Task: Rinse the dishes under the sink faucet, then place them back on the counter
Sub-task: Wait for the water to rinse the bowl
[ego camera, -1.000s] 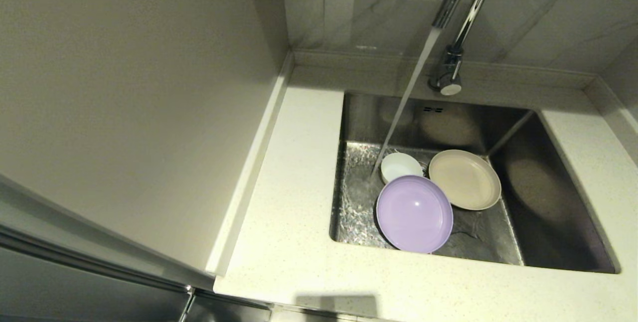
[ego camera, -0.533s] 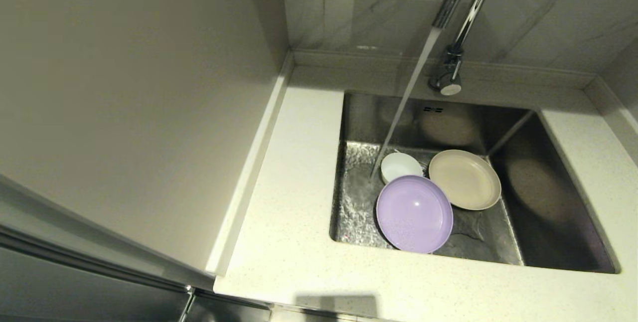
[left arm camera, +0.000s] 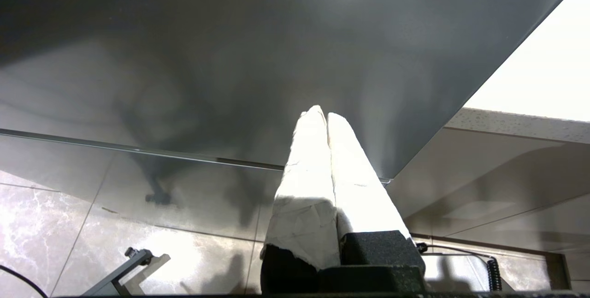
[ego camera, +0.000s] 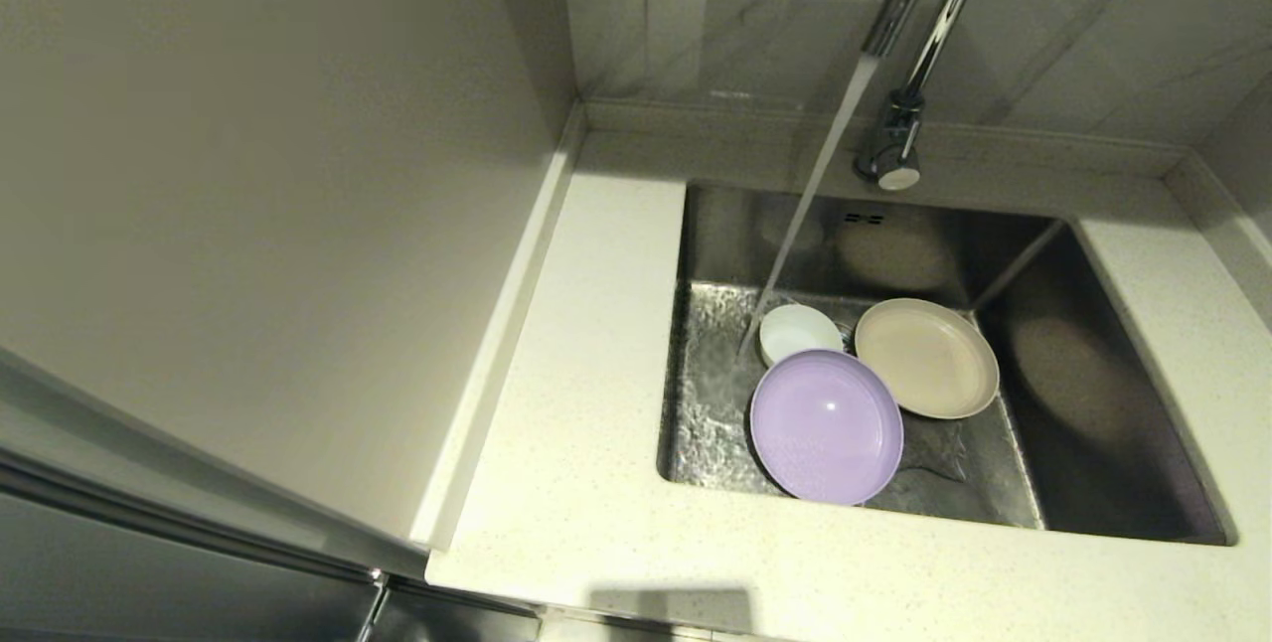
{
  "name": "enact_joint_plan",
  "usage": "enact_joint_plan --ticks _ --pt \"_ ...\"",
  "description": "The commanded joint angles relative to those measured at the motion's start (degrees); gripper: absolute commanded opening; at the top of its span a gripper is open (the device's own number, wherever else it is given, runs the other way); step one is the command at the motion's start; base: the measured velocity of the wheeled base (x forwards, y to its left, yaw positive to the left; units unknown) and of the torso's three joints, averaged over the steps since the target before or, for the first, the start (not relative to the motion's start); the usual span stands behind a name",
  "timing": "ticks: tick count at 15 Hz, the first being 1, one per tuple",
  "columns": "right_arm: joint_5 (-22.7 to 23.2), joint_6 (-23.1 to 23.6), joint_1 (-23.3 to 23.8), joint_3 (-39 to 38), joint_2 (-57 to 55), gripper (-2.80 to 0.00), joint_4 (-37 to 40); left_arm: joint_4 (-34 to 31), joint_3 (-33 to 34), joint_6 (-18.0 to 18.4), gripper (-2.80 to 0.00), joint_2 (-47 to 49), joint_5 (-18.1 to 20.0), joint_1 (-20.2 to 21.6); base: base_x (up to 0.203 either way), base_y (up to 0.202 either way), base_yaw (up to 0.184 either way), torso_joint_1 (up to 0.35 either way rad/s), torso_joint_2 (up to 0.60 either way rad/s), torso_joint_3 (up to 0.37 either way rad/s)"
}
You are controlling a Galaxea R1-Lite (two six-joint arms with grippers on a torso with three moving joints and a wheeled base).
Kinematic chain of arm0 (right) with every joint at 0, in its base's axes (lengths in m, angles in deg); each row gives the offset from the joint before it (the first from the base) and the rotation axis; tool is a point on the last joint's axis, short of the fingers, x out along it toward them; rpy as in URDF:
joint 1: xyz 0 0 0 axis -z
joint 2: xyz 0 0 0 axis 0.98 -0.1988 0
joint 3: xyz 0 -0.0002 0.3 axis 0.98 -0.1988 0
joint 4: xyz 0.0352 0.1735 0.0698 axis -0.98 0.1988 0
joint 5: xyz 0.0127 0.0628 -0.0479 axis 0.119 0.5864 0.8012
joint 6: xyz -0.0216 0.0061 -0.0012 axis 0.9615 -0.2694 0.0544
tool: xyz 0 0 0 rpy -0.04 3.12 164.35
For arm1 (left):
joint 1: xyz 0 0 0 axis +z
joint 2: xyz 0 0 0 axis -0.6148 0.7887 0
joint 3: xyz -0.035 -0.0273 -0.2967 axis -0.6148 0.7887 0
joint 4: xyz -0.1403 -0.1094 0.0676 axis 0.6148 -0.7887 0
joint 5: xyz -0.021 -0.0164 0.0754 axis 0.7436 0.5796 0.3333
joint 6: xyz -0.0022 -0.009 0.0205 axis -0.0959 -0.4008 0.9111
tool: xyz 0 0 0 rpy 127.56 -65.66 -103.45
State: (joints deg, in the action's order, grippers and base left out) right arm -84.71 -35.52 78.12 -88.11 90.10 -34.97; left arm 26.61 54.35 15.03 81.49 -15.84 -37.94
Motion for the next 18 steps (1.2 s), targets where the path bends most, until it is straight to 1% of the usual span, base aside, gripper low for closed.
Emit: enact_joint_plan --ticks 1,18 --pt "0.0 0.1 0.0 0.0 -0.1 -2.8 0.1 0.0 0.0 0.0 -2.8 -0.1 0.0 0.0 0.0 0.0 0.0 0.0 0.0 0.0" --pt "0.0 0.1 0.0 0.0 -0.1 -2.8 0.1 0.0 0.0 0.0 -2.8 -0.1 0.0 0.0 0.0 0.0 0.0 0.0 0.0 0.0"
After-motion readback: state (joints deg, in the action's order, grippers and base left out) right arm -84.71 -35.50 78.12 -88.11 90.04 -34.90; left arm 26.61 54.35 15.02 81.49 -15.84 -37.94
